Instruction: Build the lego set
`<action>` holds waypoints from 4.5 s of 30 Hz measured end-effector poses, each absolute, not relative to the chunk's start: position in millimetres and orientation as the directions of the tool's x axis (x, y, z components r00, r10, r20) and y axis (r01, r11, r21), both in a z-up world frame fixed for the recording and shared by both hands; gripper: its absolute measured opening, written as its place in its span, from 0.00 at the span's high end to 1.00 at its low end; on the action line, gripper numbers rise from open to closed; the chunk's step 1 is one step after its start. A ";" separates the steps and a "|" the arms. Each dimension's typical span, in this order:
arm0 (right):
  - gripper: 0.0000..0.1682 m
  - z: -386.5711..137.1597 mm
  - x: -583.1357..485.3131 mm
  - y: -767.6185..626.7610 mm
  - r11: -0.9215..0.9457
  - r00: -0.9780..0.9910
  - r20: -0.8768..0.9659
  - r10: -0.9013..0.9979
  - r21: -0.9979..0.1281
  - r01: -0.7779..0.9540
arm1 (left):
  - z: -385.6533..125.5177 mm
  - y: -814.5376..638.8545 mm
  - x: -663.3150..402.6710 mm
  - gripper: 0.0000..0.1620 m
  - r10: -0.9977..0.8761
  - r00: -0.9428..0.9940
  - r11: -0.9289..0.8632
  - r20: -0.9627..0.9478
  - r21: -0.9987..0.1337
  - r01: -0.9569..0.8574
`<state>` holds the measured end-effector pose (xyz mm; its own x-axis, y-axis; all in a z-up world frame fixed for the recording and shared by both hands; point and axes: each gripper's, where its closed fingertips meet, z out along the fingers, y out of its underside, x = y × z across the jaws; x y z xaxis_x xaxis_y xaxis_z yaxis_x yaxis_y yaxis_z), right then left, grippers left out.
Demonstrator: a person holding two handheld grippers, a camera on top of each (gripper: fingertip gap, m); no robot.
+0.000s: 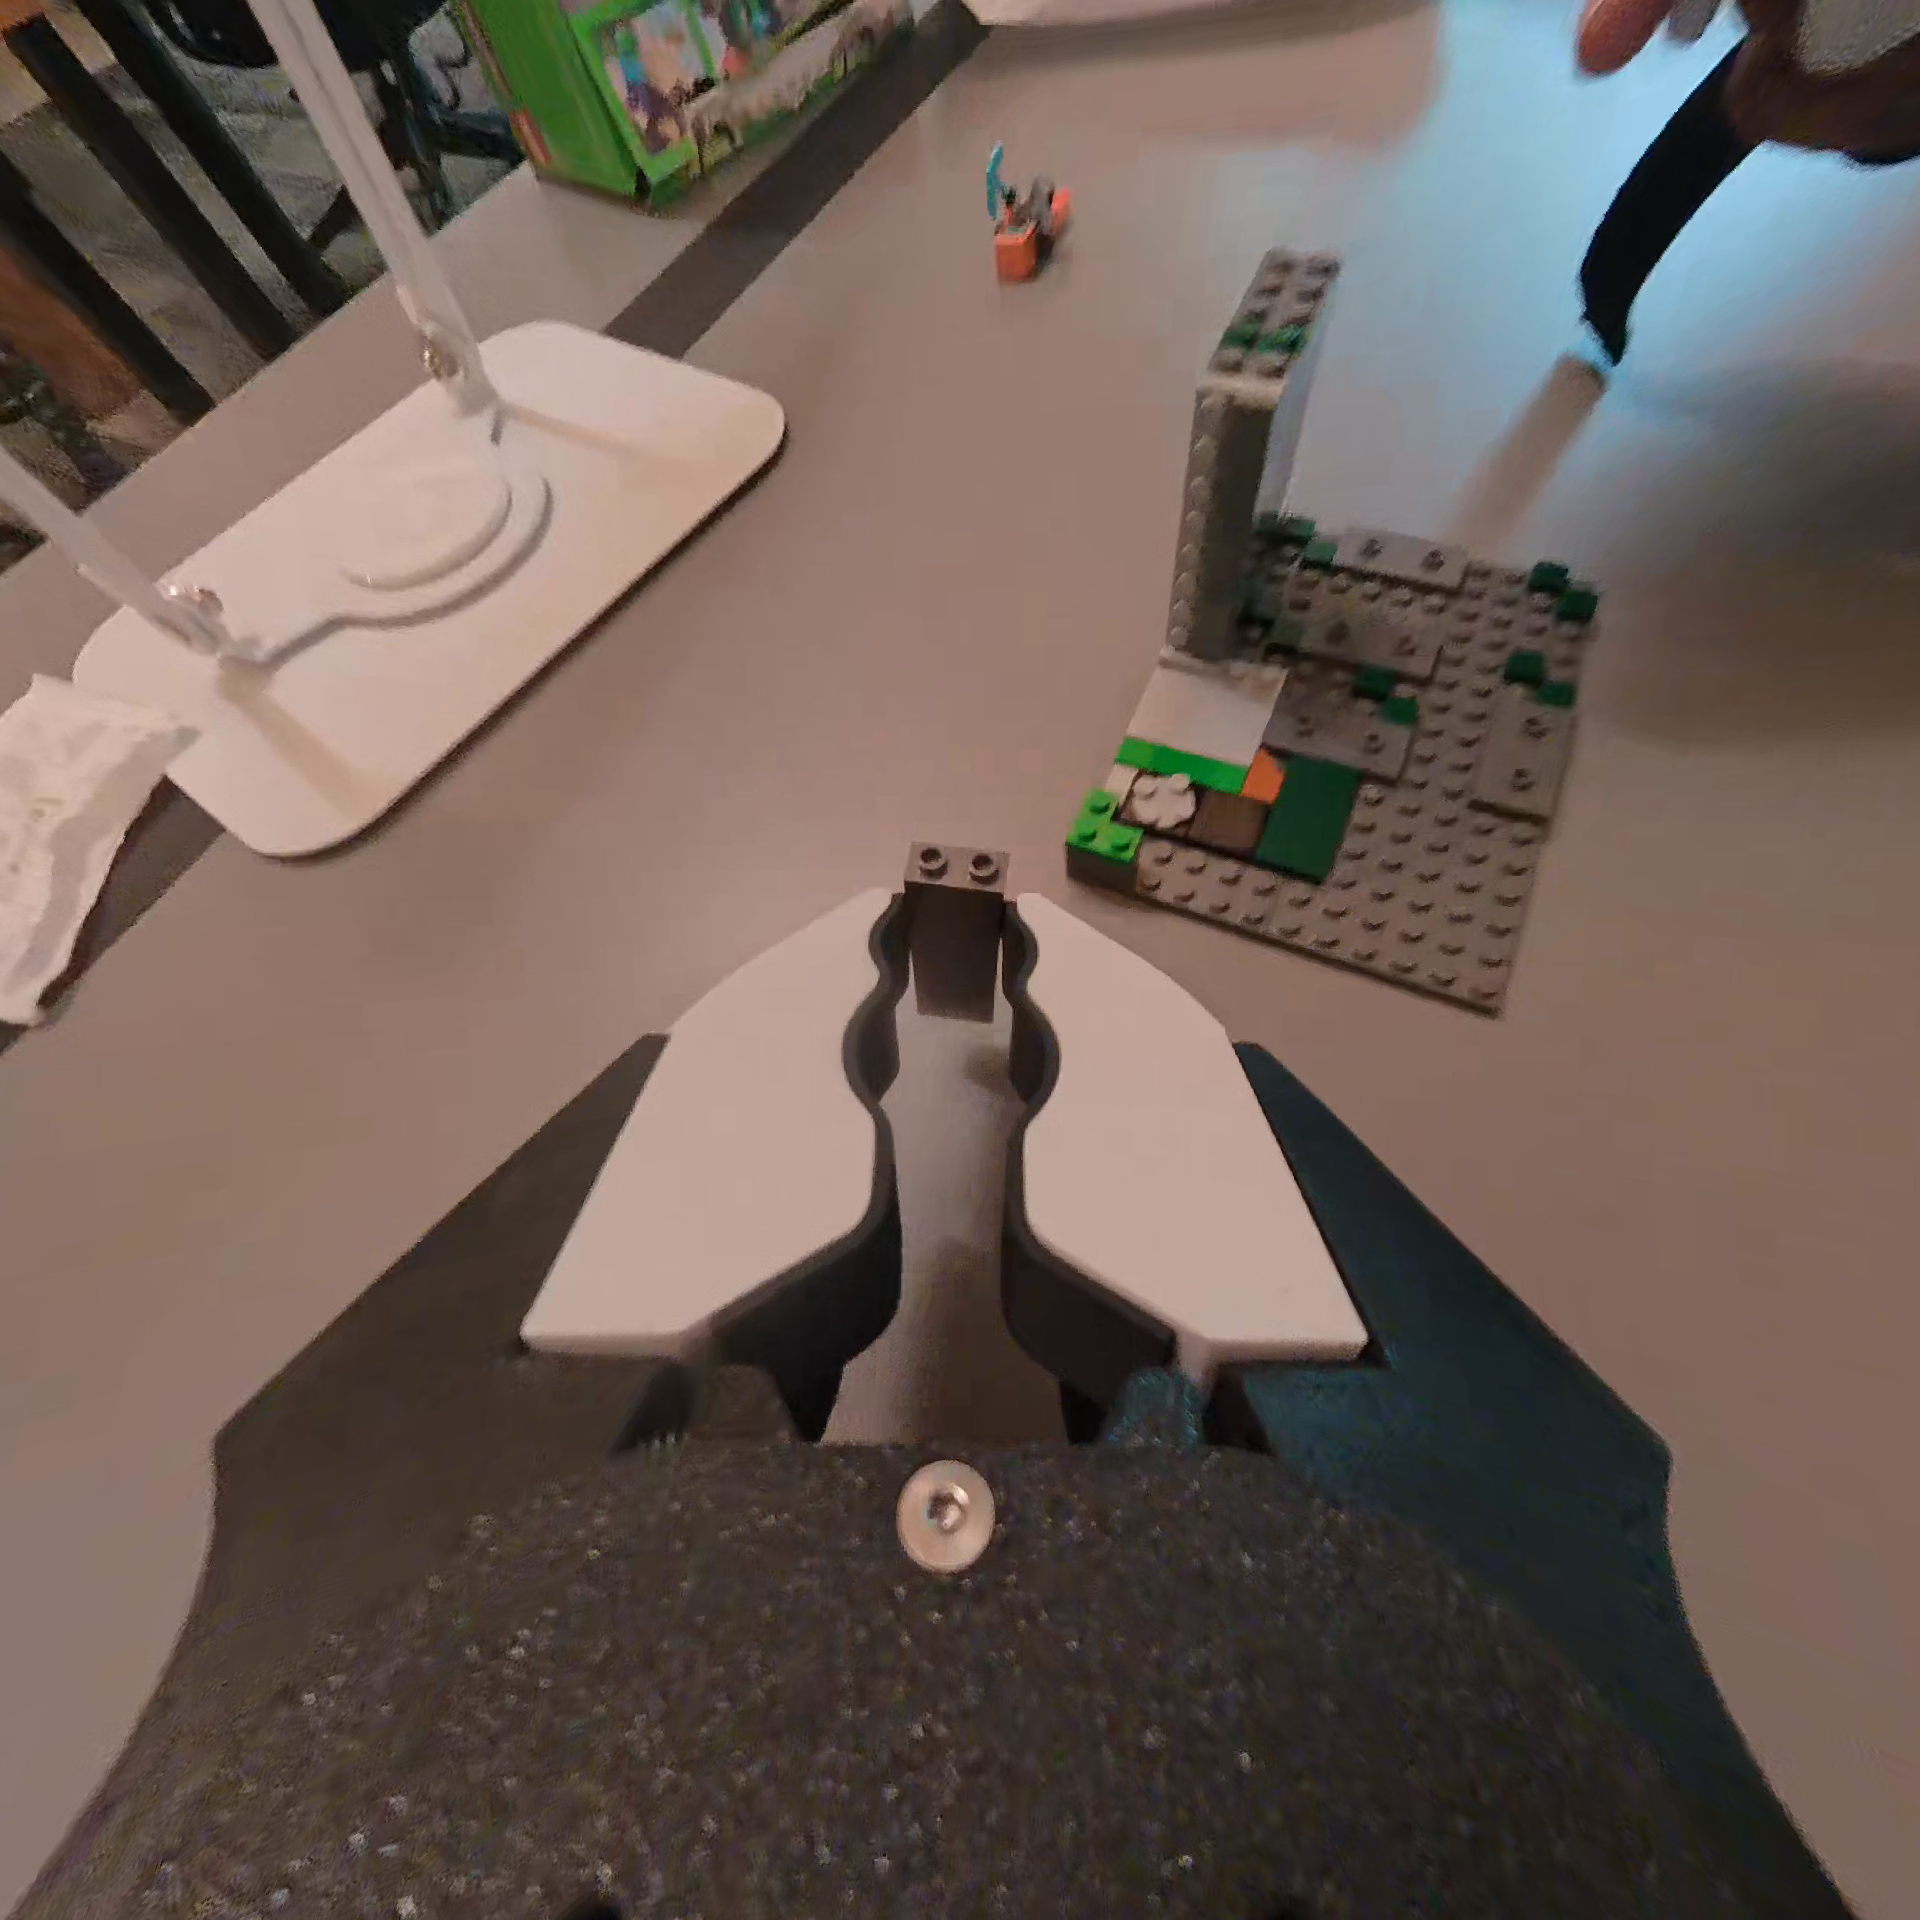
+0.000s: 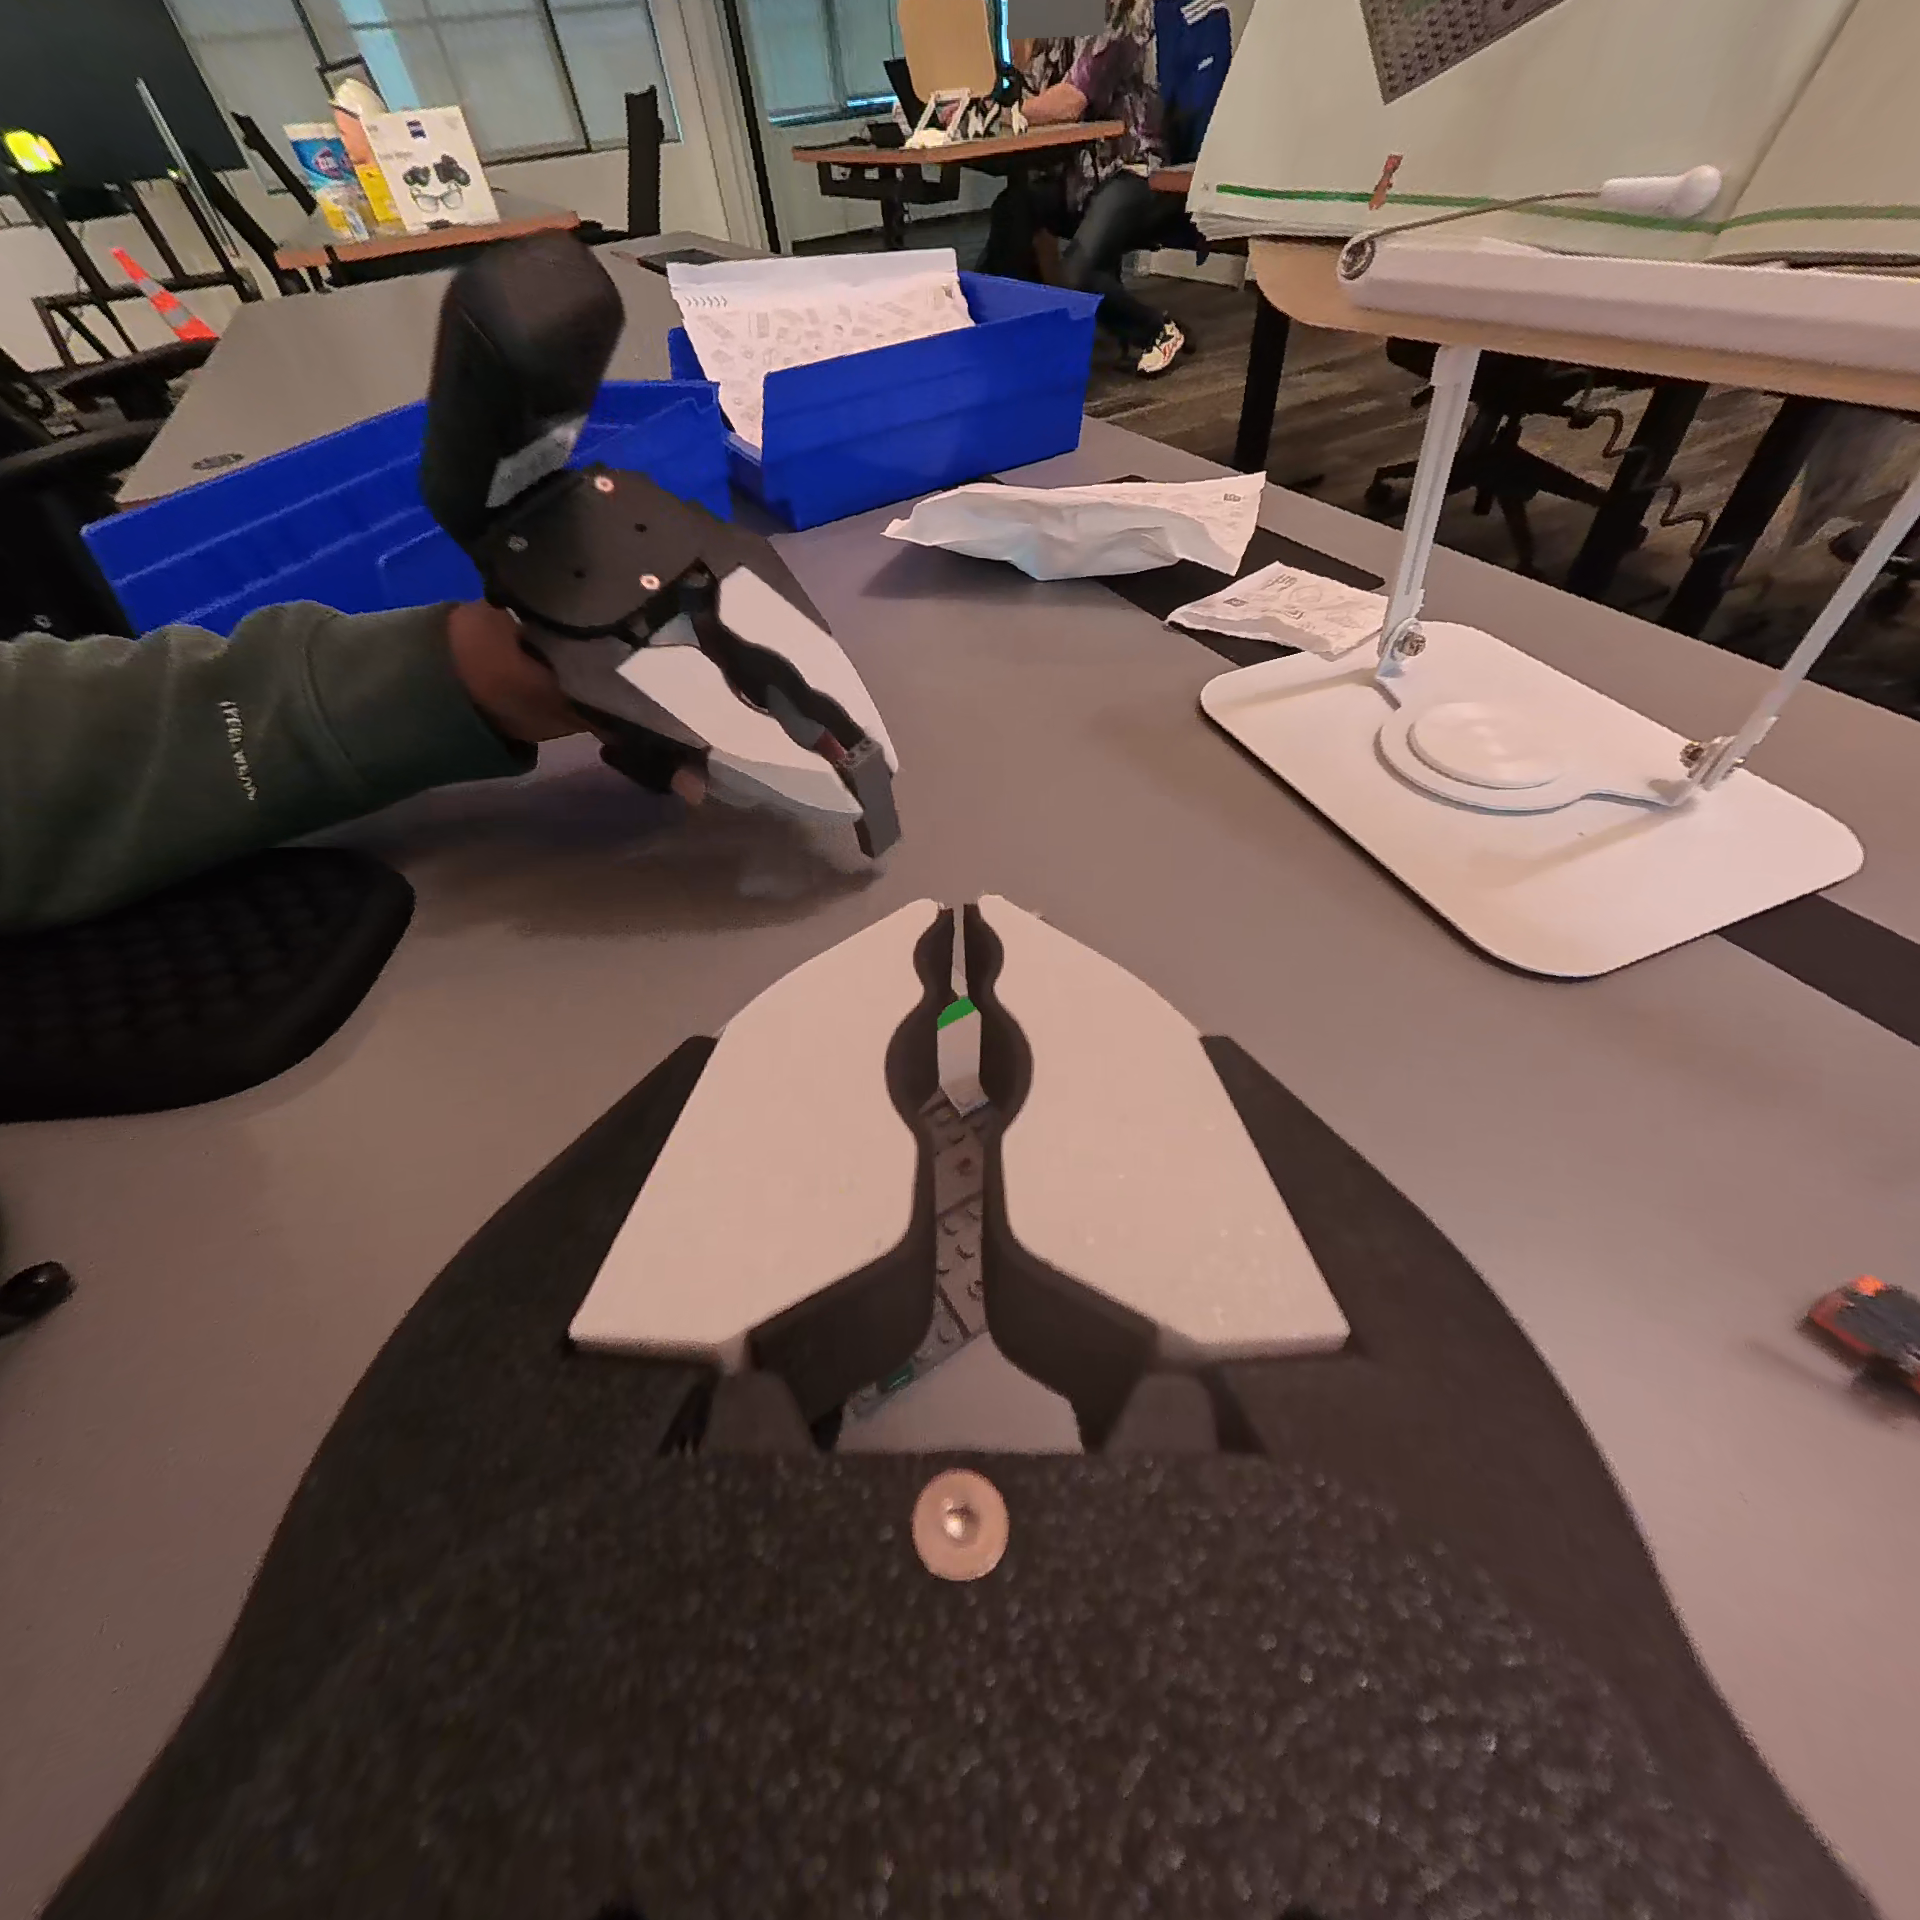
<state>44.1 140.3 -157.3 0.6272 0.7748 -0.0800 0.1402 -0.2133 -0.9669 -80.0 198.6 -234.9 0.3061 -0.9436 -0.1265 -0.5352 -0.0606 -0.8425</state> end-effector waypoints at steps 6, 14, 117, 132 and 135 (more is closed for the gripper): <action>0.99 -160.5 43.3 141.2 -0.215 0.623 -0.080 0.778 -0.966 0.144 | -211.4 178.6 -54.5 0.90 -0.952 0.294 -0.073 -0.086 -0.869 -0.490; 0.96 -167.5 47.6 144.8 -0.182 0.638 -0.016 0.770 -0.964 0.196 | -208.4 166.2 -37.2 0.90 -0.948 0.316 -0.119 -0.028 -0.892 -0.436; 0.94 -168.0 -43.2 140.0 -0.008 0.010 0.001 1.000 -0.475 0.880 | -194.1 145.6 -32.9 0.95 -0.991 0.045 0.091 -0.123 -0.892 -0.444; 0.96 -163.9 -58.9 157.3 -0.023 0.052 0.037 0.998 -0.538 0.843 | -189.3 157.4 -45.1 0.95 -0.997 0.072 -0.042 0.021 -0.948 -0.315; 0.96 -164.5 -57.8 168.7 -0.106 0.113 -0.021 0.993 -0.540 0.835 | -200.5 172.9 -55.5 0.89 -0.988 0.148 -0.024 -0.040 -0.916 -0.401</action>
<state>-57.8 168.7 -164.5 0.1133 0.9933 -0.0206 0.8348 -0.1064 -0.5402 -55.5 172.9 -200.5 0.1482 -0.9882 -0.0395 -0.4010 -0.0235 -0.9158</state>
